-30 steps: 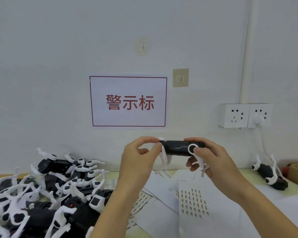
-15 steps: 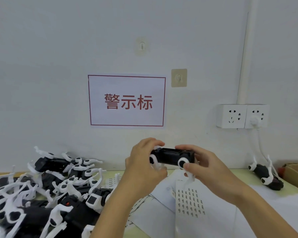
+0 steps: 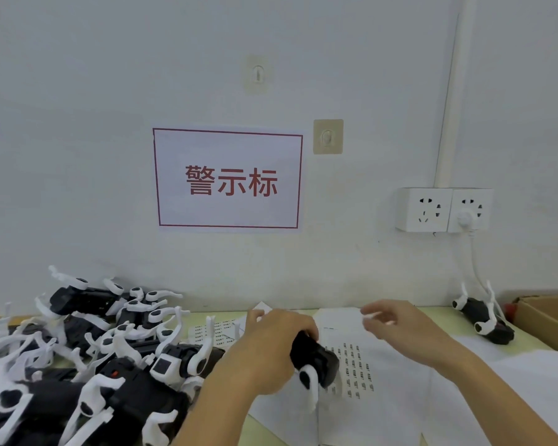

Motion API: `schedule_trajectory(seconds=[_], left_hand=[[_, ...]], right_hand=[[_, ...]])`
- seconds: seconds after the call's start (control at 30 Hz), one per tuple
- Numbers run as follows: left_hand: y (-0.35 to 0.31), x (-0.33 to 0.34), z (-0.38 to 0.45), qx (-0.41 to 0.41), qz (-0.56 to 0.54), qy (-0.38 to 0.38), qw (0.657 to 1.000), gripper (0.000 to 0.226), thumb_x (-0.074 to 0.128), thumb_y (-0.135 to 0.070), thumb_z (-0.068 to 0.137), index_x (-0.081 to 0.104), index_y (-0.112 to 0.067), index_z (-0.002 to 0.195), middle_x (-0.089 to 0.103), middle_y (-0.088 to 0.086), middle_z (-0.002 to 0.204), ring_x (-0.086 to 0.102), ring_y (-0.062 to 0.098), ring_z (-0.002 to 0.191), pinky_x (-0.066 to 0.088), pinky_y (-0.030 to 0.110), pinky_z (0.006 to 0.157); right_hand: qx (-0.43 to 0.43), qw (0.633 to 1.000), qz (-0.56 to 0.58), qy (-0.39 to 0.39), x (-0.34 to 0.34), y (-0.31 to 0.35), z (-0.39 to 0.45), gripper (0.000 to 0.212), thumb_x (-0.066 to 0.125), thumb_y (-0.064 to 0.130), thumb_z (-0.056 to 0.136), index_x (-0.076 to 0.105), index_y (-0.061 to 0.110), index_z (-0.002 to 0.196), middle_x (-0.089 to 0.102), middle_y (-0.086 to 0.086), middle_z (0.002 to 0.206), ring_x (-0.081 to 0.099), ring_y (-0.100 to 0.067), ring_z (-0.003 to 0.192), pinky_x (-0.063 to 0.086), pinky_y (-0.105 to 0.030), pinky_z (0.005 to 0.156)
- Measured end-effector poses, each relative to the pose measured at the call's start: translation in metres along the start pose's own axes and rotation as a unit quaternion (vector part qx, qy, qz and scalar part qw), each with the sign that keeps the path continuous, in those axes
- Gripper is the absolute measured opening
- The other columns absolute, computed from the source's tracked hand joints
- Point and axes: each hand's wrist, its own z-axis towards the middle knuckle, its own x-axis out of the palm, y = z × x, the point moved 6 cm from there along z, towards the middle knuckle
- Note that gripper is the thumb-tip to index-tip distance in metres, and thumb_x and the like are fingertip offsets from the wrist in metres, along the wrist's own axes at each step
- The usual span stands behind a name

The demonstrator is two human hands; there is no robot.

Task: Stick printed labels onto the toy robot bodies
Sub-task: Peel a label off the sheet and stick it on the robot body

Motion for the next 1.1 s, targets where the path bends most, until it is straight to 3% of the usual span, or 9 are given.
schedule_trajectory(seconds=[0.17,0.33,0.47,0.57,0.67,0.77,0.83,0.93,1.1], left_hand=[[0.001,0.013,0.004,-0.013,0.063,0.033,0.997,0.052,0.055,0.009,0.084,0.051,-0.029,0.118,0.050,-0.009,0.113,0.032,0.006,0.091,0.021,0.037,0.105],[0.014,0.010,0.005,-0.034,0.105,0.019,0.994,0.049,0.071,-0.003,0.081,0.051,-0.031,0.116,0.052,-0.008,0.117,0.031,0.013,0.099,0.022,0.036,0.097],[0.019,0.009,0.006,-0.067,0.149,-0.010,0.986,0.039,0.074,-0.024,0.087,0.055,-0.026,0.121,0.054,-0.004,0.116,0.041,0.019,0.113,0.026,0.039,0.096],[0.019,0.012,0.007,-0.069,0.156,-0.018,0.985,0.036,0.071,-0.025,0.089,0.055,-0.026,0.121,0.052,-0.005,0.112,0.043,0.020,0.115,0.025,0.042,0.099],[0.019,0.013,0.008,-0.065,0.157,-0.018,0.985,0.036,0.070,-0.026,0.090,0.054,-0.028,0.123,0.048,-0.006,0.107,0.043,0.020,0.114,0.024,0.042,0.096],[0.020,0.013,0.009,-0.062,0.155,-0.022,0.986,0.035,0.068,-0.026,0.090,0.054,-0.028,0.122,0.051,-0.005,0.110,0.043,0.021,0.114,0.025,0.043,0.096],[0.021,0.013,0.009,-0.061,0.156,-0.022,0.986,0.034,0.068,-0.026,0.090,0.054,-0.028,0.122,0.053,-0.005,0.112,0.043,0.021,0.114,0.025,0.043,0.097],[0.022,0.014,0.009,-0.063,0.156,-0.022,0.986,0.034,0.068,-0.026,0.090,0.054,-0.028,0.121,0.053,-0.005,0.112,0.043,0.020,0.114,0.025,0.044,0.098],[0.022,0.012,0.007,-0.075,0.152,-0.010,0.985,0.036,0.067,-0.025,0.089,0.054,-0.030,0.122,0.053,-0.005,0.113,0.043,0.020,0.114,0.024,0.042,0.097]], right_hand=[[0.065,0.996,-0.065,0.017,0.008,-0.026,-0.001,0.038,0.070,0.039,0.090,0.057,0.029,0.124,0.063,0.007,0.109,0.063,-0.008,0.093,0.046,-0.021,0.075],[0.028,0.994,-0.107,0.021,0.037,-0.021,-0.001,0.073,0.067,0.043,0.092,0.028,0.033,0.152,0.042,0.006,0.151,0.040,-0.019,0.139,0.034,-0.036,0.113],[0.044,0.981,-0.186,0.026,0.049,-0.028,-0.002,0.081,0.064,0.057,0.089,0.019,0.038,0.154,0.042,0.009,0.150,0.030,-0.021,0.142,0.025,-0.045,0.116],[0.047,0.986,-0.162,0.018,0.045,-0.027,-0.002,0.083,0.073,0.053,0.083,0.024,0.042,0.150,0.045,0.011,0.144,0.038,-0.018,0.136,0.028,-0.043,0.115],[0.033,0.994,-0.103,0.005,0.042,-0.026,-0.002,0.091,0.086,0.034,0.075,0.029,0.041,0.146,0.049,0.011,0.131,0.048,-0.016,0.123,0.040,-0.040,0.106],[0.013,0.999,-0.015,-0.033,0.040,-0.024,0.000,0.087,0.084,0.008,0.075,0.034,0.038,0.139,0.055,0.007,0.112,0.057,-0.011,0.103,0.049,-0.020,0.074],[0.021,0.996,0.055,-0.066,0.038,-0.026,0.002,0.072,0.078,0.001,0.080,0.041,0.035,0.132,0.059,0.000,0.101,0.065,-0.012,0.089,0.051,-0.018,0.062],[0.034,0.987,0.102,-0.116,0.032,-0.028,0.004,0.053,0.068,-0.002,0.088,0.049,0.030,0.126,0.065,-0.006,0.092,0.068,-0.017,0.080,0.055,-0.025,0.062],[0.040,0.965,0.179,-0.186,0.003,-0.027,0.001,0.042,0.064,-0.002,0.092,0.054,0.026,0.122,0.068,-0.007,0.094,0.069,-0.020,0.077,0.050,-0.022,0.056]])
